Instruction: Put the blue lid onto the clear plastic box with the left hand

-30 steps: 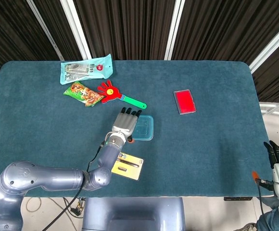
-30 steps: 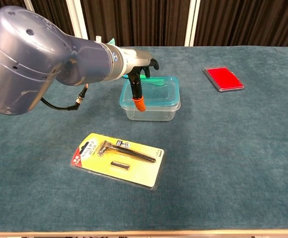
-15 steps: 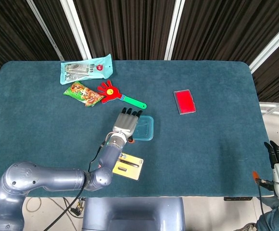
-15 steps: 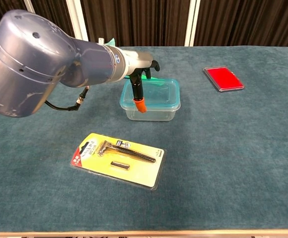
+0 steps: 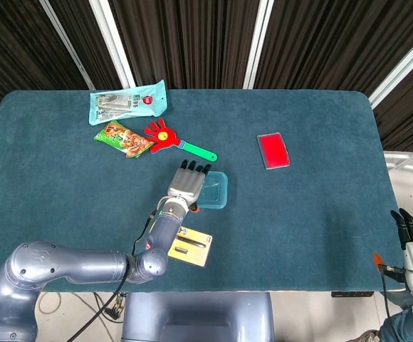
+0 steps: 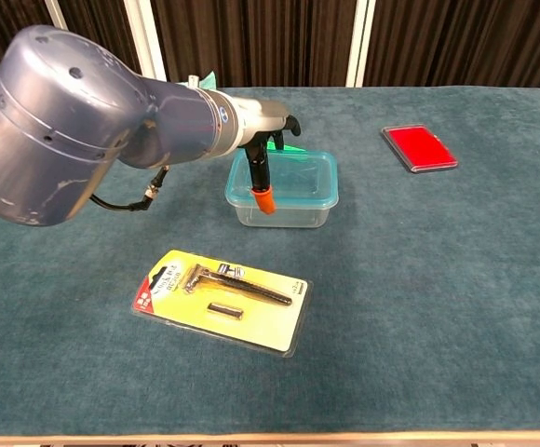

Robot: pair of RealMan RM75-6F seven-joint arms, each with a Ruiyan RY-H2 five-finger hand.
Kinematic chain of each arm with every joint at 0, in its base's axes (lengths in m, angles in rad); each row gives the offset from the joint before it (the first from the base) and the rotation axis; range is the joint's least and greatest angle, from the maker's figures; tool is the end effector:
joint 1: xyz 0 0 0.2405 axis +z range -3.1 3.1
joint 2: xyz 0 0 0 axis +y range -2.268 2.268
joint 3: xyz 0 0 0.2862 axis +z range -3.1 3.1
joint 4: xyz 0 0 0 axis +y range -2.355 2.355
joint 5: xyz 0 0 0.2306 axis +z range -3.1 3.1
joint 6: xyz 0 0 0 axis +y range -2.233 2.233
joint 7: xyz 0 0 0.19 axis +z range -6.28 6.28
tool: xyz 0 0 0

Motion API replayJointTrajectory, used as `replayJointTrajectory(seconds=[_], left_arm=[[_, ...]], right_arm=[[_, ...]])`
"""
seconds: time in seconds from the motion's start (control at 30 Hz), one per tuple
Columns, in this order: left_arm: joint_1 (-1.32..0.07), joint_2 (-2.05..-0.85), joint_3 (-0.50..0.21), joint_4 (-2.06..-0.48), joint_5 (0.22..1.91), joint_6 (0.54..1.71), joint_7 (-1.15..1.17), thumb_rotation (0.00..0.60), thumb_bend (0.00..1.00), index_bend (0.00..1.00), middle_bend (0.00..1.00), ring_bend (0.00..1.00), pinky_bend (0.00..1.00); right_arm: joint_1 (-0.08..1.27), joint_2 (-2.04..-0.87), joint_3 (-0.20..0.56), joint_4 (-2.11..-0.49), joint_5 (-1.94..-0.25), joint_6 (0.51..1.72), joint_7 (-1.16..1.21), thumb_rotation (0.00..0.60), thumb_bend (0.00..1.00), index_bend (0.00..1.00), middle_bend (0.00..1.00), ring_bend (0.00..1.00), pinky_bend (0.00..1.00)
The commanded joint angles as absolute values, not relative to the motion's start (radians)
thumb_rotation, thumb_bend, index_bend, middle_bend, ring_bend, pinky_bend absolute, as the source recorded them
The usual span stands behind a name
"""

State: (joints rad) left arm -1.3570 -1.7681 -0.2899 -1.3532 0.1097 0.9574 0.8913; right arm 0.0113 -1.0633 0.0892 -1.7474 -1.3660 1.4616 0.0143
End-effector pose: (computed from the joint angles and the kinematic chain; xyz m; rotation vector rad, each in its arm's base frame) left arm 0.0049 0.4568 -0.1354 -1.9140 -1.0357 -0.6026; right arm -0.3572 -0.2109 0.1697 1.1954 -1.0604 0.8706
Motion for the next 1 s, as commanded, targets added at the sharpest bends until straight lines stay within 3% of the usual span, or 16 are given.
replayJointTrajectory(seconds=[0.03, 1.0], left_arm=[[-1.358, -1.77, -0.291, -1.352, 0.11, 0.959, 0.894, 0.6, 0.19, 0.02, 0.26, 0.03, 0.0], [-1.342, -1.789, -0.305, -1.332, 0.105, 0.971, 0.919, 0.6, 0.19, 0.02, 0.24, 0.03, 0.0]], right_arm=[[0.011, -1.064, 0.088, -1.746, -1.367, 1.462, 0.015, 0.6, 0.34, 0.0, 0.01, 0.0, 0.0], [0.01, -1.065, 0.088, -1.748, -1.362, 1.458, 0.017, 0.6, 0.34, 0.0, 0.01, 0.0, 0.0]])
